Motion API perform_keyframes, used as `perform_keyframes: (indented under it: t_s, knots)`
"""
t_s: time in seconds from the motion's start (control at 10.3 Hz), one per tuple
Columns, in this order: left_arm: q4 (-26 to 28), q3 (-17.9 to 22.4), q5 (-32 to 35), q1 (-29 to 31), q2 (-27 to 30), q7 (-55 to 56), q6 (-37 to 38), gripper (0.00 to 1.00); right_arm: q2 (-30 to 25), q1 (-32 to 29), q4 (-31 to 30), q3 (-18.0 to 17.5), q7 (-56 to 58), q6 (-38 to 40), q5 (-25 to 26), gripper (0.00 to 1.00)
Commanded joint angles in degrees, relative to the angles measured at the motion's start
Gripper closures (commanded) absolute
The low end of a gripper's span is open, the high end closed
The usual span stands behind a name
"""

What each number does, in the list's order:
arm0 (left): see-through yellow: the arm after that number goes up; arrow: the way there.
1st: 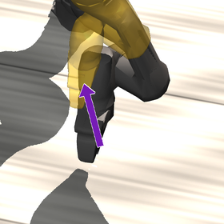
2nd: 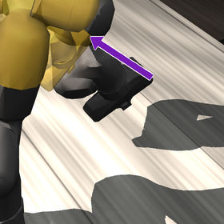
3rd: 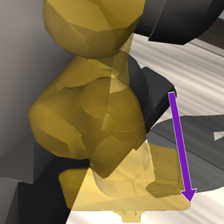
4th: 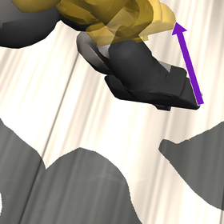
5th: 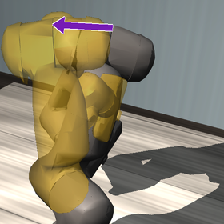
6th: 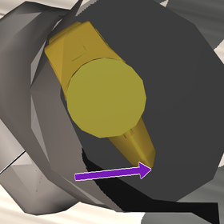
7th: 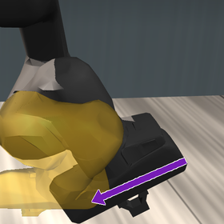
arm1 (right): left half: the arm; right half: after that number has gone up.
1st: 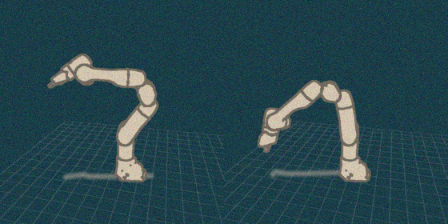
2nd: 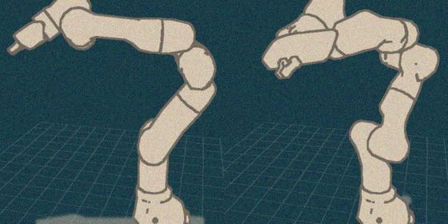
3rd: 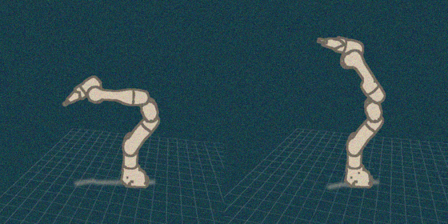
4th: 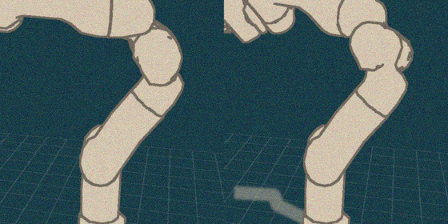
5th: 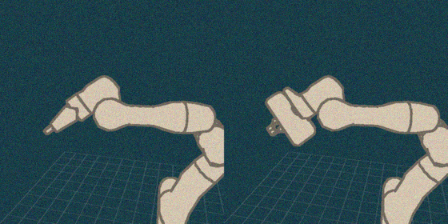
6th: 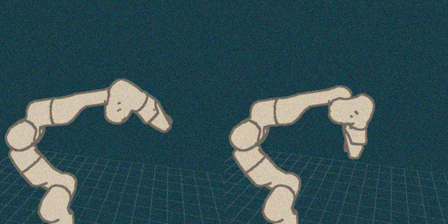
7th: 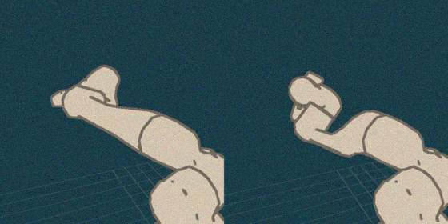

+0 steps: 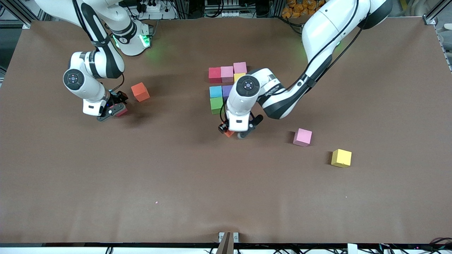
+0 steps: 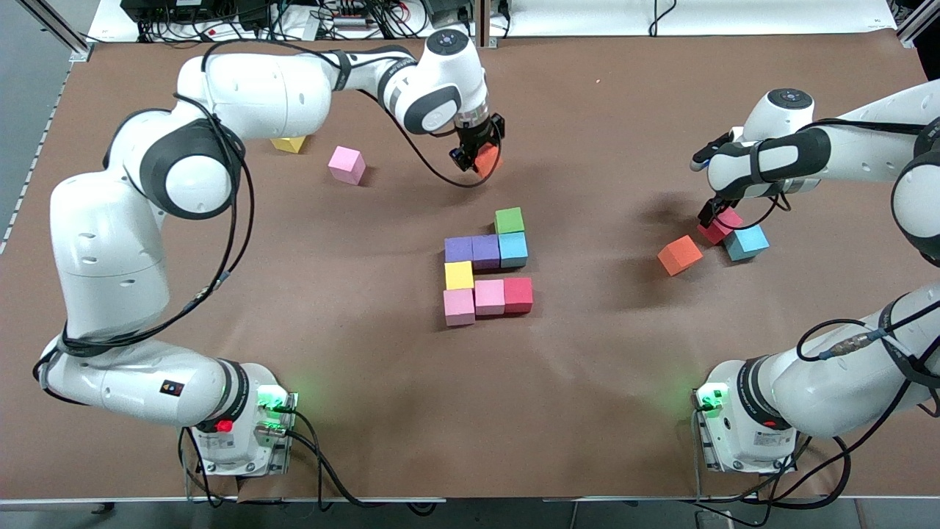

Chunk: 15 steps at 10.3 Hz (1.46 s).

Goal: Form number 2 with 11 blocks

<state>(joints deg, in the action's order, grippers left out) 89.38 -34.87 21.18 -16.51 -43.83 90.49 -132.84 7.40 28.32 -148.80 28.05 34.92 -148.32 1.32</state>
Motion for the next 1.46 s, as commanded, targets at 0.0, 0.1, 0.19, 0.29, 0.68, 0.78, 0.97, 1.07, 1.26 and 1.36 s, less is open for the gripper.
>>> perform_keyframes:
  t_s: [0.0, 0.1, 0.19, 0.29, 0.68, 0.78, 0.97, 1.07, 1.26, 1.36]
  knots:
    - [-0.9, 3.1, -1.0, -3.0, -0.8, -14.1, -0.1, 0.86, 0.4, -1.6, -1.2, 0.1, 3.4, -3.2, 0.7, 0.0]
    - [-1.0, 6.4, -2.9, -5.3, -0.8, -17.4, 0.0, 0.86, 0.5, -1.6, -1.7, 0.1, 3.4, -3.3, 0.7, 0.0]
    - [-1.1, 8.3, -3.9, -7.0, -1.3, -21.0, 0.0, 0.86, 0.5, -1.8, -1.9, 0.1, 3.4, -3.3, 0.7, 0.0]
    - [-1.8, 10.1, -4.9, -8.7, -1.9, -23.2, 0.0, 0.86, 0.5, -2.3, -2.5, 0.1, 3.4, -3.3, 0.7, 0.0]
    - [-4.4, 16.3, -8.9, -16.6, -3.3, -23.5, 0.0, 0.87, 0.4, -2.5, -3.6, 0.0, 3.3, -3.2, 0.6, 0.0]
    - [-4.4, 17.7, -9.0, -18.0, -3.3, -24.0, 0.0, 0.86, 0.4, -2.5, -3.6, 0.0, 3.3, -3.2, 0.6, 0.0]
    - [-5.3, 19.1, -10.4, -19.8, -3.5, -25.0, 0.1, 0.86, 0.4, -2.6, -3.6, 0.0, 3.3, -3.2, 0.6, 0.0]
    - [-6.0, 19.1, -10.5, -20.1, -3.8, -25.7, 0.1, 0.86, 0.4, -2.6, -3.6, 0.0, 3.3, -3.2, 0.6, 0.0]
    - [-7.0, 19.2, -10.5, -20.8, -4.6, -27.9, 0.1, 0.86, 0.4, -2.6, -3.6, 0.0, 3.3, -3.2, 0.6, 0.0]
    - [-7.1, 19.2, -10.5, -21.4, -4.8, -30.4, 0.1, 0.86, 0.4, -2.6, -3.6, 0.0, 3.3, -3.1, 0.6, 0.33]
